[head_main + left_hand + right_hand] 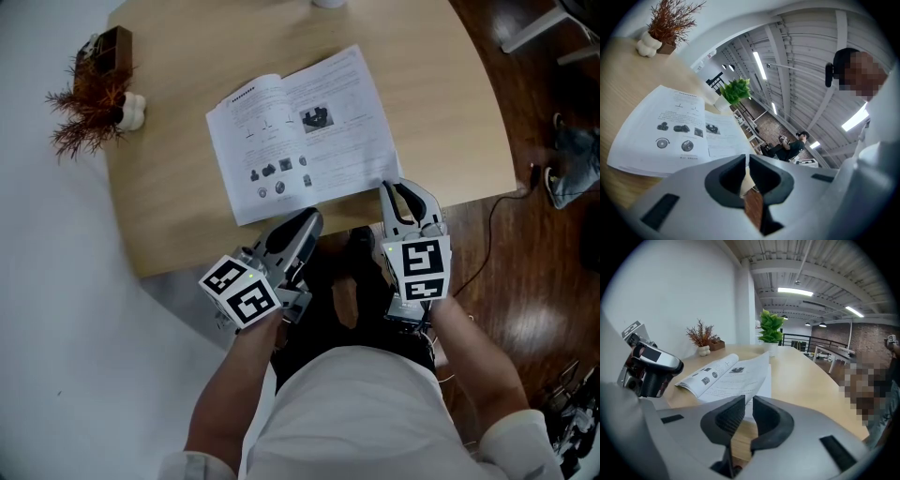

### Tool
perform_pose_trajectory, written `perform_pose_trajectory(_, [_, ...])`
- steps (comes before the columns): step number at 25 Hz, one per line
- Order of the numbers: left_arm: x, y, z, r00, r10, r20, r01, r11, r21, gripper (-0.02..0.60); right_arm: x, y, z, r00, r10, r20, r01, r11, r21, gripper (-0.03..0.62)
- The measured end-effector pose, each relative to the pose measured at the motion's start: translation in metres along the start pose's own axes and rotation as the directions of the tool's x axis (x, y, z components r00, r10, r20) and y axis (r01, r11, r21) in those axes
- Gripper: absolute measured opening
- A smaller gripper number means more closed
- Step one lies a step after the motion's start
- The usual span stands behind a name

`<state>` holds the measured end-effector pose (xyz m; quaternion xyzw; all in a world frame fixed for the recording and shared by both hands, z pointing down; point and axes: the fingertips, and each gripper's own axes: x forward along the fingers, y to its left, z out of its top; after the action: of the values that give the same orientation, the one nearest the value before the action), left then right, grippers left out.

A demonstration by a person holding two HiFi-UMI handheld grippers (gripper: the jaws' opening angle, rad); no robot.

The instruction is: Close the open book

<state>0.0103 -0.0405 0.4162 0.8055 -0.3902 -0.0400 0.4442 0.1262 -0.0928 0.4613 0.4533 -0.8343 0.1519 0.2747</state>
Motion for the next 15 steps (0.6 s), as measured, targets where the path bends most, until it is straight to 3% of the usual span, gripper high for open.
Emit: perform_pose_trajectory(15, [0.008, -0.002, -0.007, 1.000, 0.009, -0.009, -0.009, 1.000, -0.012, 0.002, 0.004, -0.017, -0.014, 0.999, -0.006, -0.032, 0.007, 1.000, 0.026, 0.046])
